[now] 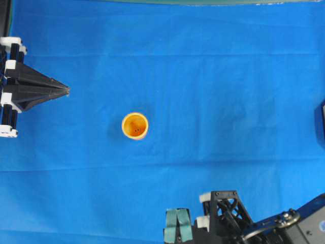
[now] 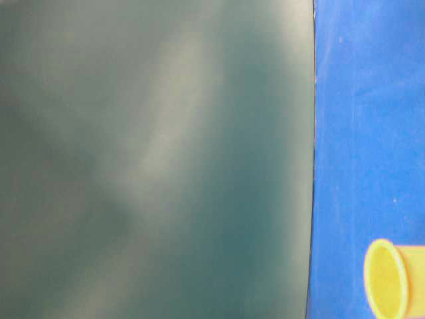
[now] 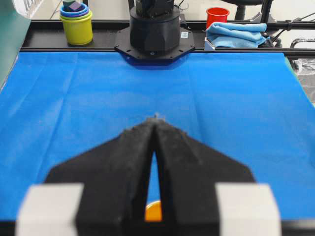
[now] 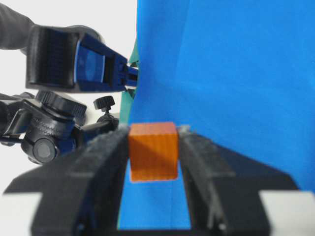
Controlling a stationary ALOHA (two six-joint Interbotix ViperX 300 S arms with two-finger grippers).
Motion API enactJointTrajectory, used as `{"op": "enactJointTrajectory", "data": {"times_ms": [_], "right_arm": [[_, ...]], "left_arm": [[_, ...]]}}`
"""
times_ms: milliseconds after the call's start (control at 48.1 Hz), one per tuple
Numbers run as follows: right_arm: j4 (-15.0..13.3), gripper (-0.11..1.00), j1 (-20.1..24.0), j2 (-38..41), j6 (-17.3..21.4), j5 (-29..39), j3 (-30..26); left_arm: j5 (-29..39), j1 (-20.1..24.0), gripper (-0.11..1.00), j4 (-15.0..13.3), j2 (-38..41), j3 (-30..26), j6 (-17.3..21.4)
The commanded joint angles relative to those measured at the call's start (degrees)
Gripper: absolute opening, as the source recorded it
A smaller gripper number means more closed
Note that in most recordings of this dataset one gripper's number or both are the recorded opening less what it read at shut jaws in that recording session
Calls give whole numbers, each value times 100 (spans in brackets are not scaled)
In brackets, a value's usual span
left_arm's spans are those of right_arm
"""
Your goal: Move the block forward with right arm.
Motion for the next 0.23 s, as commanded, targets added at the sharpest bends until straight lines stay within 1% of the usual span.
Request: {"op": "enactJointTrajectory", "data": {"times_ms": [0,208], "right_arm": [[-9,41,-26,-88,26,-44,-185],[18,41,-44,-105,35,-53,-255]], "left_arm": [[-26,9,1,9,53,-167,-9],[-26,9,1,9,53,-176,-9]]}}
